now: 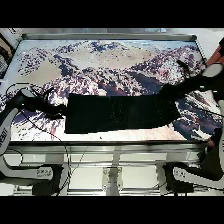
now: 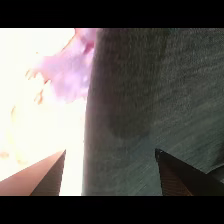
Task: Fold the clothes and pants, and hang the long-sleeved shirts on hangers.
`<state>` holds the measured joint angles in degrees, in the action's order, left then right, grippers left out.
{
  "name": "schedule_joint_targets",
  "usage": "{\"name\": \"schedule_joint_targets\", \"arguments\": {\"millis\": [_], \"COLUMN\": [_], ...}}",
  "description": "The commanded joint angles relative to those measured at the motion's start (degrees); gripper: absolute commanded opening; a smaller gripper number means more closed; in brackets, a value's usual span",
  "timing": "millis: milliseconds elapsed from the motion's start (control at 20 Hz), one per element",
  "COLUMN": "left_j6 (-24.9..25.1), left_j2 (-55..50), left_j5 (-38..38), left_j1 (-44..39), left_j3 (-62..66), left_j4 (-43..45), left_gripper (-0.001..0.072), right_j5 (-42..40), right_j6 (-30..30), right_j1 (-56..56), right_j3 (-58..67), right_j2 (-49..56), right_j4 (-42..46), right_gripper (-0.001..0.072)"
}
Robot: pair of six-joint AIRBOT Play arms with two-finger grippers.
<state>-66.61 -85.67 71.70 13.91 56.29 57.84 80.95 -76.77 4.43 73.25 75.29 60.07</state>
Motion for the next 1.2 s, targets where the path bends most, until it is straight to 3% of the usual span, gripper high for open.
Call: {"name": "schedule_joint_targets", "arguments": {"millis": [0, 300, 600, 750, 900, 1150], "left_j6": [3.2, 4.1, 4.1, 4.1, 4.1, 4.1], "left_j2": [-1.3, -1.3, -2.3, -3.4, -4.2, -4.5], "left_j5": [-1.3, -4.7, -5.2, -5.1, -5.1, -5.1], "left_j1": [0.0, 0.0, 0.0, 0.0, 0.0, 0.0], "left_j3": [-0.3, -0.3, -0.3, -0.3, -0.4, -0.4], "left_j4": [-4.5, -4.3, -4.3, -4.3, -4.3, -4.3], "left_gripper": [0.0645, 0.0619, 0.0276, 0.0198, 0.0029, 0.0028], "right_j5": [-9.0, -18.2, -18.9, -20.0, -20.6, -19.8], "right_j6": [-0.3, -4.9, -4.5, -3.1, -3.0, -3.0], "right_j1": [-12.0, -23.0, -28.7, -30.8, -32.0, -33.0], "right_j3": [0.0, 0.0, 0.0, 0.0, 2.2, 4.2], "right_j2": [2.3, 13.3, 23.9, 24.9, 24.9, 24.9], "right_j4": [0.5, -0.6, -5.7, -6.6, -7.3, -7.7], "right_gripper": [0.0312, 0.0310, 0.0310, 0.0310, 0.0310, 0.0310]}}
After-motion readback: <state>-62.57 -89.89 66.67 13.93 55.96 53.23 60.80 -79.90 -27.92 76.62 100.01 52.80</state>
